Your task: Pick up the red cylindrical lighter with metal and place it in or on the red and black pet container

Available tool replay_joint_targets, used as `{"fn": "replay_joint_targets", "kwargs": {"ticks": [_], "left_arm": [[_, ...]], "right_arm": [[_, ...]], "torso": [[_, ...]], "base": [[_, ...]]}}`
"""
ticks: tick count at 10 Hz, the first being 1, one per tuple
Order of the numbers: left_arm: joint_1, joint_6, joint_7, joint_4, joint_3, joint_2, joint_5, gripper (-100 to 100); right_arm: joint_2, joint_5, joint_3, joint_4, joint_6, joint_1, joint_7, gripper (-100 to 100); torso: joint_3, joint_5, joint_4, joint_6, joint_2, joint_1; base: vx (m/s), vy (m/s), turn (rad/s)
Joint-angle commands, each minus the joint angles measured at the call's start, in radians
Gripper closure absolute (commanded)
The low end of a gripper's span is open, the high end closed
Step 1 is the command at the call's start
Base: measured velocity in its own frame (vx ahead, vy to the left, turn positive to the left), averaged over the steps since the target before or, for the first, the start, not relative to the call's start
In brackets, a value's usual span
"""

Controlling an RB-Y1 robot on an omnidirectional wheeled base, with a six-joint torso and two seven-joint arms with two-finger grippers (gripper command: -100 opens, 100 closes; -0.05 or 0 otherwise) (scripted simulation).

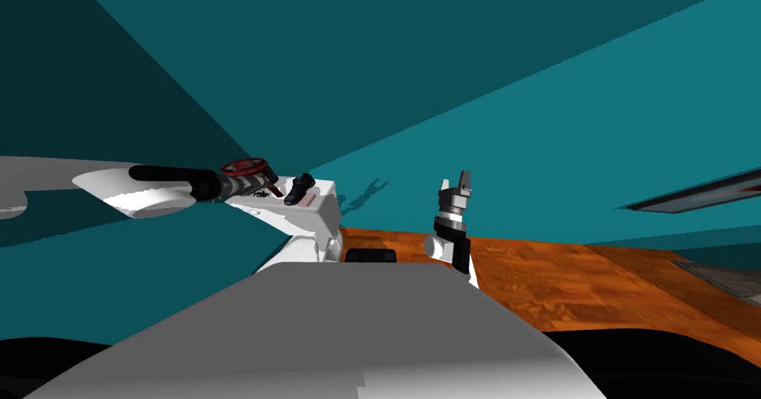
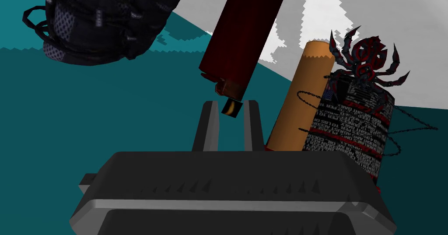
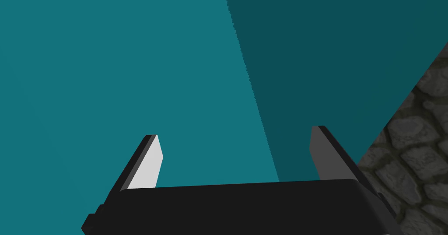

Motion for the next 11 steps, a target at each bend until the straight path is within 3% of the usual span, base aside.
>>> {"fn": "replay_joint_targets", "kwargs": {"ticks": [1, 2, 3, 4, 5, 6, 7, 8, 10, 11], "left_arm": [[-0.041, -0.013, -0.040, 0.012, -0.023, -0.029, 0.017, 100], [-0.041, -0.013, -0.037, 0.012, -0.023, -0.029, 0.017, 100], [-0.048, -0.030, -0.050, 0.028, -0.020, -0.052, 0.005, 100], [-0.048, -0.030, -0.025, 0.028, -0.020, -0.052, -0.003, 100], [-0.048, -0.030, -0.050, 0.028, -0.020, -0.052, 0.005, 100], [-0.062, -0.064, -0.070, 0.060, -0.013, -0.100, -0.022, 100], [-0.072, -0.064, -0.046, 0.060, -0.048, -0.100, -0.024, 100], [-0.038, -0.064, -0.068, 0.060, -0.013, -0.100, -0.022, 100], [-0.062, -0.064, -0.070, 0.060, -0.013, -0.100, -0.022, 100], [-0.077, -0.064, -0.070, 0.060, -0.034, -0.100, -0.022, 100]], "right_arm": [[0.000, 0.000, 0.000, 0.000, 0.000, 0.000, 0.000, 0], [0.000, 0.000, 0.000, 0.000, 0.000, 0.000, 0.000, 0], [0.000, 0.000, 0.000, 0.000, 0.000, 0.000, 0.000, 0], [0.000, 0.000, 0.000, 0.000, 0.000, 0.000, 0.000, 0], [0.000, 0.000, 0.000, 0.000, 0.000, 0.000, 0.000, 0], [0.000, 0.000, 0.000, 0.000, 0.000, 0.000, 0.000, 0], [0.000, 0.000, 0.000, 0.000, 0.000, 0.000, 0.000, 0], [0.000, 0.000, 0.000, 0.000, 0.000, 0.000, 0.000, 0], [0.000, 0.000, 0.000, 0.000, 0.000, 0.000, 0.000, 0], [0.000, 0.000, 0.000, 0.000, 0.000, 0.000, 0.000, 0]], "torso": [[0.000, 0.000, 0.000, 0.000, 0.000, 0.000], [0.000, 0.000, 0.000, 0.000, 0.000, 0.000], [0.000, 0.000, 0.000, -0.001, 0.000, 0.000], [0.000, 0.000, 0.000, 0.000, 0.000, 0.001], [0.000, 0.000, 0.000, -0.001, -0.001, 0.001], [-0.001, 0.000, 0.000, -0.001, -0.002, 0.001], [0.000, 0.000, 0.000, 0.001, 0.000, 0.000], [0.000, 0.000, 0.000, -0.001, 0.001, 0.000], [-0.001, 0.001, 0.000, -0.001, -0.001, 0.001], [-0.001, 0.000, 0.000, 0.000, -0.002, 0.001]], "base": [[-0.054, -0.022, -0.068], [-0.028, -0.008, -0.004], [-0.030, -0.010, -0.045], [-0.024, -0.007, -0.034], [-0.008, -0.003, -0.001], [-0.050, -0.025, -0.138], [-0.056, -0.026, -0.090], [-0.027, -0.011, 0.021], [-0.001, 0.003, 0.016], [0.006, 0.004, -0.014]]}}
